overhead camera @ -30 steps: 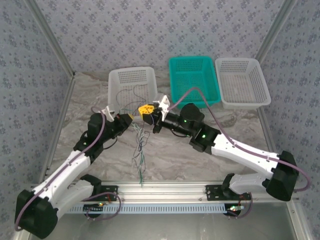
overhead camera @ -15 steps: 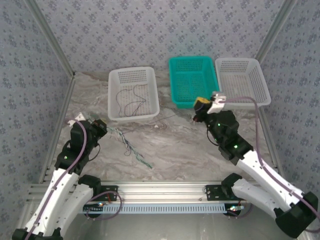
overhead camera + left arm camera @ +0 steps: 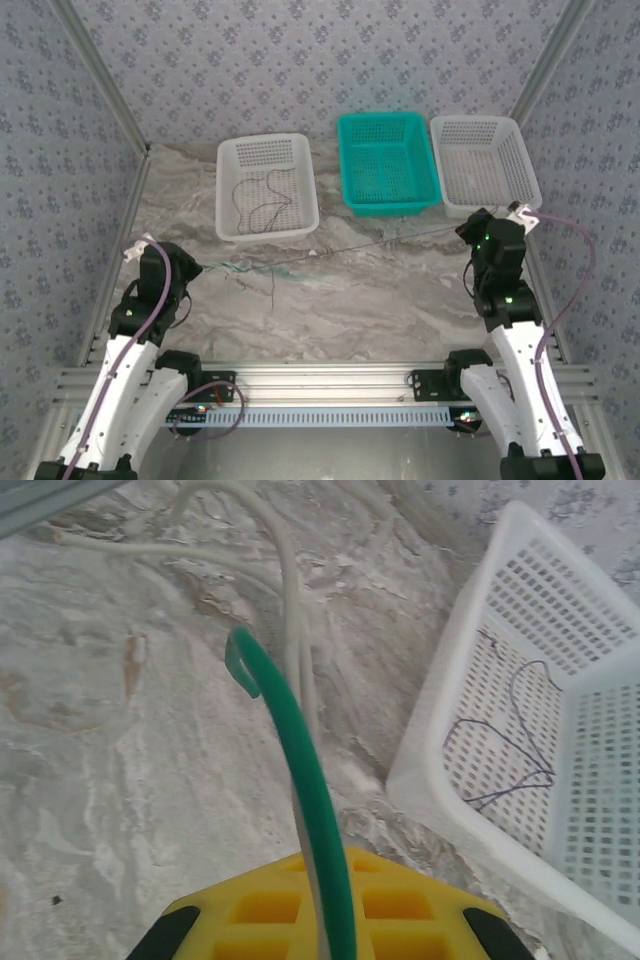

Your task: Untangle the cables

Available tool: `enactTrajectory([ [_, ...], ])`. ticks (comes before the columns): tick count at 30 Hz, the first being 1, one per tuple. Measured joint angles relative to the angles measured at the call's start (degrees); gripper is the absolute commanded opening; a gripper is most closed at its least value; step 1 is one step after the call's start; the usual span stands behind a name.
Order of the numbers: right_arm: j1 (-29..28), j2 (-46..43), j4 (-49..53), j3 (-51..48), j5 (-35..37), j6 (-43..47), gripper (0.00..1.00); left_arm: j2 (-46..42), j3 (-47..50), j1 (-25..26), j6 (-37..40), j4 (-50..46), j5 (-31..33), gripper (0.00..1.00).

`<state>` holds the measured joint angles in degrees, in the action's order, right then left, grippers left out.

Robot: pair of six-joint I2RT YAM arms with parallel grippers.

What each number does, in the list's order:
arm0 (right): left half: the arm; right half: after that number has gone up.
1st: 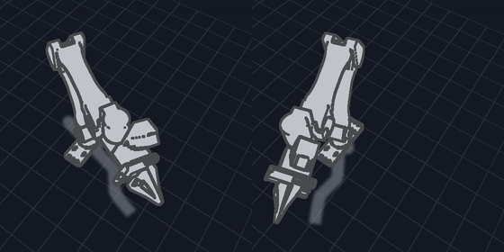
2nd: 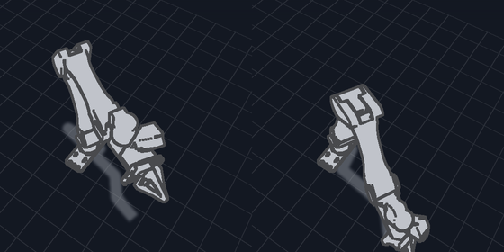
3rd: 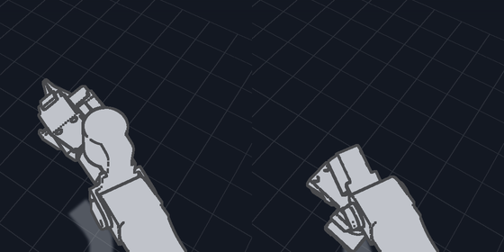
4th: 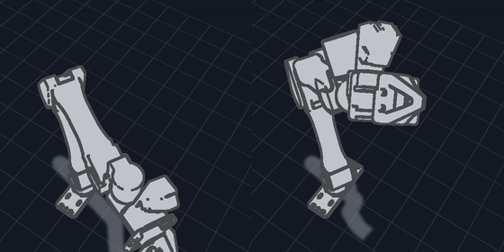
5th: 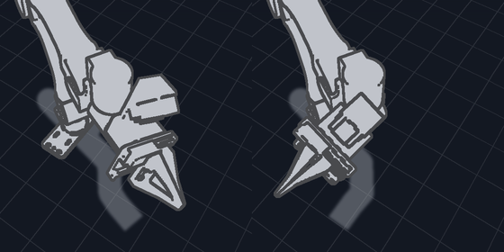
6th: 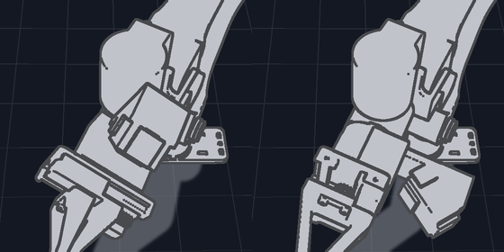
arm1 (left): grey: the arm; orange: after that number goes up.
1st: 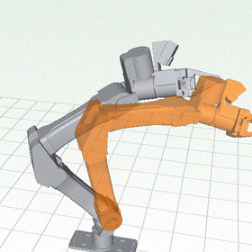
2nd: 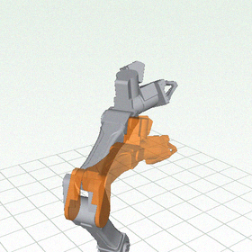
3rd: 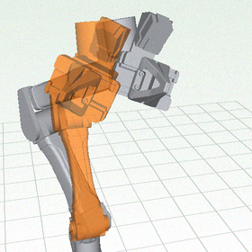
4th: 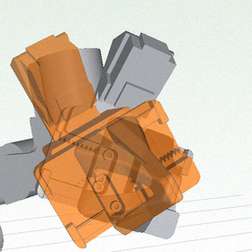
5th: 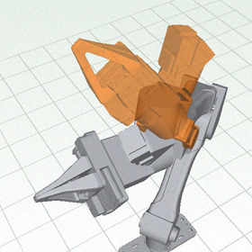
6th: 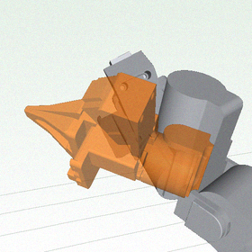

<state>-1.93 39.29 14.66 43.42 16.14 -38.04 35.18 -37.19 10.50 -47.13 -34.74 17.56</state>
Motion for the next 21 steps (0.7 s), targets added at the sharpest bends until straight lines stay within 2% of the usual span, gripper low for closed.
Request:
enactTrajectory([
  [6,7.6,2.1,1.9,6.9,-3.3,-2.1,0.0,3.4,-0.6,-3.1,1.1,-2.1,1.4,0.0],
  [21,11.3,4.8,4.5,17.3,-1.2,-5.5,0.0,3.6,6.4,-12.2,0.7,-2.7,2.6,0.0],
])
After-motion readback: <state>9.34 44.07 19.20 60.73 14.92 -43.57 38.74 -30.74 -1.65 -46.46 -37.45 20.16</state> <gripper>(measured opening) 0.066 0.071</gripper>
